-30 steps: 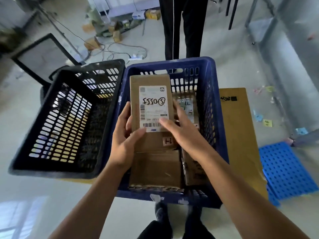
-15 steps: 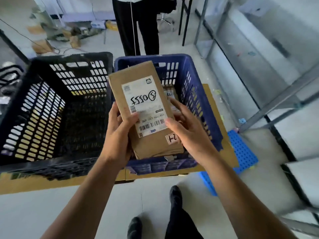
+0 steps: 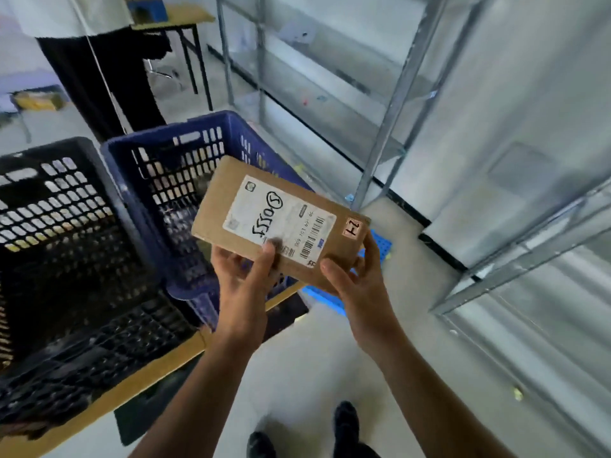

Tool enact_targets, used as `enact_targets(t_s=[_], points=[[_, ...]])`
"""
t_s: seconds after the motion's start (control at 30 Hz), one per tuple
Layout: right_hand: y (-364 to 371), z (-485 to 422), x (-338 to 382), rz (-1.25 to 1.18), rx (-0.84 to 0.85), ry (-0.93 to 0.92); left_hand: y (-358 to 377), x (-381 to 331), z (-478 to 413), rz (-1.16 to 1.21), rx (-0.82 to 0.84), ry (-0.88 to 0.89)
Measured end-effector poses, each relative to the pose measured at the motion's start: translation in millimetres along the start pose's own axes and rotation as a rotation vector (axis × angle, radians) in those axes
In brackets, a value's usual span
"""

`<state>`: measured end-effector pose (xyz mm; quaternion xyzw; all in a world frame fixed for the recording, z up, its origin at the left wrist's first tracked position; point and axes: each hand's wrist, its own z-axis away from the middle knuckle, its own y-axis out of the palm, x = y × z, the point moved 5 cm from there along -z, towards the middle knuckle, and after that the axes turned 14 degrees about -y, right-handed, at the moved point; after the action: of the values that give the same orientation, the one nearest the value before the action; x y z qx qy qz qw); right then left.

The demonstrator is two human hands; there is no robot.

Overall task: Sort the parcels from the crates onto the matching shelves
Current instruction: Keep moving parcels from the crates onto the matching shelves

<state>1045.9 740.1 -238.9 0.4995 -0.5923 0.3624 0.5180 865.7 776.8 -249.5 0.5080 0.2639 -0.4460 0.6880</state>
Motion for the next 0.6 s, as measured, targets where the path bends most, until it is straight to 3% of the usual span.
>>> enact_targets(t_s=[0.1,0.17,0.27,0.3,0.4,0.47,0.6], points=[[-58.0,12.1,17.5,0.056,-0.102,0.011,-1.7,-0.6,3.4,-0.177,-0.058,0.019],[-98.3,21.1,31.7,0.121,-0.126,0.002,1.0,-12.5,-0.2,-0.474,-0.084,0.146],[-153.0,38.7,49.0,0.24,-0.052,0.006,36.6,-14.9,-7.2,-0.904,0.151,0.364],[-169.5,46.0,52.6,0.264,-0.022,0.021,54.8,-5.2,-7.1,-0.997,0.28,0.334],[-213.7,73.4,60.0,0.28,0.017,0.062,105.7,44.5,9.9,-1.086,0.664,-0.115],[-243.6,95.7,61.2,0.279,-0.046,0.064,132.9,81.5,31.8,-1.117,0.86,-0.304],[-298.8,155.0,49.5,0.184,-0.399,0.062,168.7,154.7,76.4,-0.928,0.872,-0.402]])
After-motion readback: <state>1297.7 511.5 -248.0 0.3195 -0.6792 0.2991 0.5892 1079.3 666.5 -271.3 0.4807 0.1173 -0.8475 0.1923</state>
